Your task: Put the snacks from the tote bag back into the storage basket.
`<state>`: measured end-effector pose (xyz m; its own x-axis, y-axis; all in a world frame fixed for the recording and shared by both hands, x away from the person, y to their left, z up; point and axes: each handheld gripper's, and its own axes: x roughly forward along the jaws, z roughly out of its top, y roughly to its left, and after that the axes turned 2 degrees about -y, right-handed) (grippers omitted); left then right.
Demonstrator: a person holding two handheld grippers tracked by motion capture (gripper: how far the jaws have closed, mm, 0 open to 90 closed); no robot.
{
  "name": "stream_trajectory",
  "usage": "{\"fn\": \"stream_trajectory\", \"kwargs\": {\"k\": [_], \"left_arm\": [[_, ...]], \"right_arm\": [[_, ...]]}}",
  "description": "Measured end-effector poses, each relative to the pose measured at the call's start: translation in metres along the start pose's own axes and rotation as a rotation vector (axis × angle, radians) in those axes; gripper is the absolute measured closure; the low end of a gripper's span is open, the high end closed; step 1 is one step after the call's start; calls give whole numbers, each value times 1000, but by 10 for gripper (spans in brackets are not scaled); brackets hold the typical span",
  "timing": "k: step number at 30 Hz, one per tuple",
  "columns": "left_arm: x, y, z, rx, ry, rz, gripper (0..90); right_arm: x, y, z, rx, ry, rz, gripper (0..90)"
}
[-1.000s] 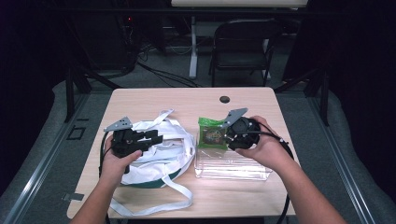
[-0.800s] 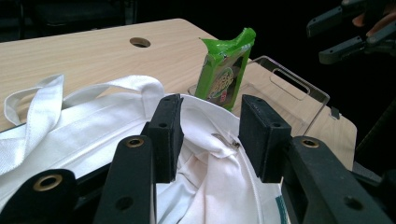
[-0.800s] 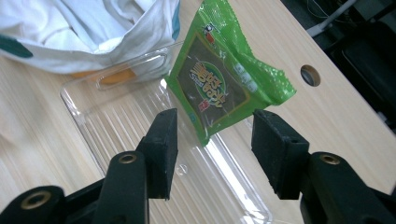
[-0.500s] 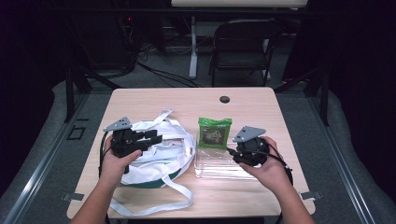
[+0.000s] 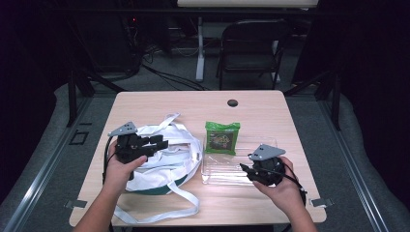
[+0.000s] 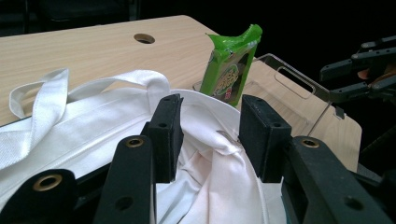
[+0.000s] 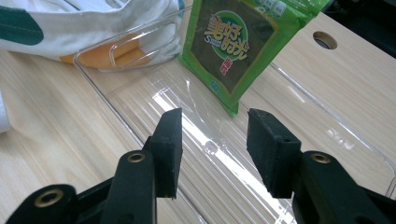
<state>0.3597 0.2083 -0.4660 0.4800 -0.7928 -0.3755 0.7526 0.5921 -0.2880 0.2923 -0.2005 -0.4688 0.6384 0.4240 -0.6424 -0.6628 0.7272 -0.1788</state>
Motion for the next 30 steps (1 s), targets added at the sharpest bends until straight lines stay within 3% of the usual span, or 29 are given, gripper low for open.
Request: {"fn": "stream_trajectory", "kwargs": {"k": [14,21,30], "left_arm": [[3,2,-2,-4,7,5,591],[4,3,-3,-6,13,11,587],[5,3,-4,-5,15,13,583]], "right_arm": [[4,-1,-25,52,-80,11,546],[4,-1,-30,65,-124,13,537],[8,0,-33,87,-141,23,534]]}}
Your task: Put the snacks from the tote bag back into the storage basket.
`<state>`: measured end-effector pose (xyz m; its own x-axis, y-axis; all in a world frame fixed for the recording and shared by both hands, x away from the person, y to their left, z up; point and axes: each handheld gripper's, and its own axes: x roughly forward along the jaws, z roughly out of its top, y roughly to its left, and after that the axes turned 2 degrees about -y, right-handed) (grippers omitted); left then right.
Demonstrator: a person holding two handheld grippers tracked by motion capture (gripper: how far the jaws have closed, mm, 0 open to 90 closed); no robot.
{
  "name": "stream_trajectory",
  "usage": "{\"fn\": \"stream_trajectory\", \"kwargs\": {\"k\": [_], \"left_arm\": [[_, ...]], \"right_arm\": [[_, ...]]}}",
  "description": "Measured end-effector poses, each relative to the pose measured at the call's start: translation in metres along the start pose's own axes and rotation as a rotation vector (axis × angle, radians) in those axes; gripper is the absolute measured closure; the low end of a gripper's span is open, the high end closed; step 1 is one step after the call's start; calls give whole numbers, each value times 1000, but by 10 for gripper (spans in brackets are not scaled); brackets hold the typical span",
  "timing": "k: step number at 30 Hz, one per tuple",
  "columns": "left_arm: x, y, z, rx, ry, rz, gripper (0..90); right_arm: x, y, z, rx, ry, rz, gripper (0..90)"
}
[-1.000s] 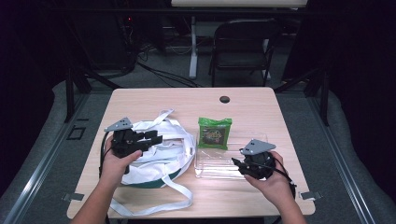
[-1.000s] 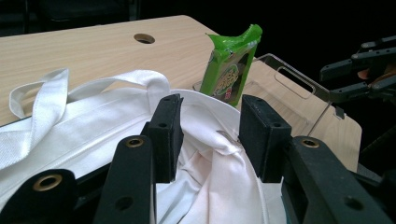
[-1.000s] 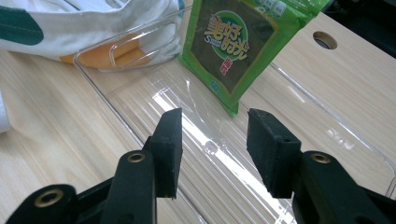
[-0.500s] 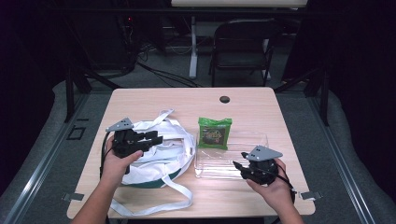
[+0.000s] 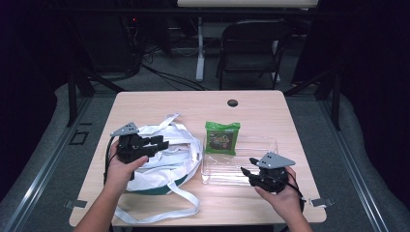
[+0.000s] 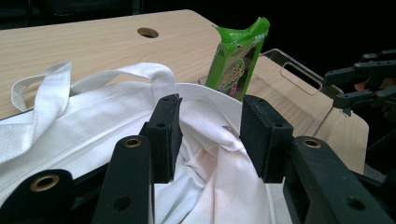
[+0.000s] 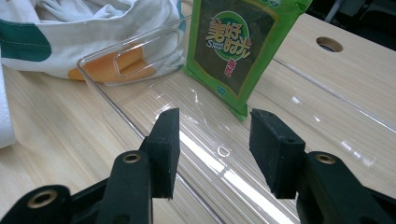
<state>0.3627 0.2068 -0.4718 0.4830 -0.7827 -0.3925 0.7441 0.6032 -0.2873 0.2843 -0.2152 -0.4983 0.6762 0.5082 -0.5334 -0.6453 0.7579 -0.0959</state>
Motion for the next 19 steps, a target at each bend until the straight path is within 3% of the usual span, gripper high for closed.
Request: {"fn": "stream_trajectory", "kwargs": {"k": [13,19], "left_arm": [[0,1,0,-3,-3,6,575],[-1,3,0,-14,-8,23,531]], "right_arm": [[1,-1,-1,11,-11,2,530],[0,-2,-1,11,-9,0,526]]}}
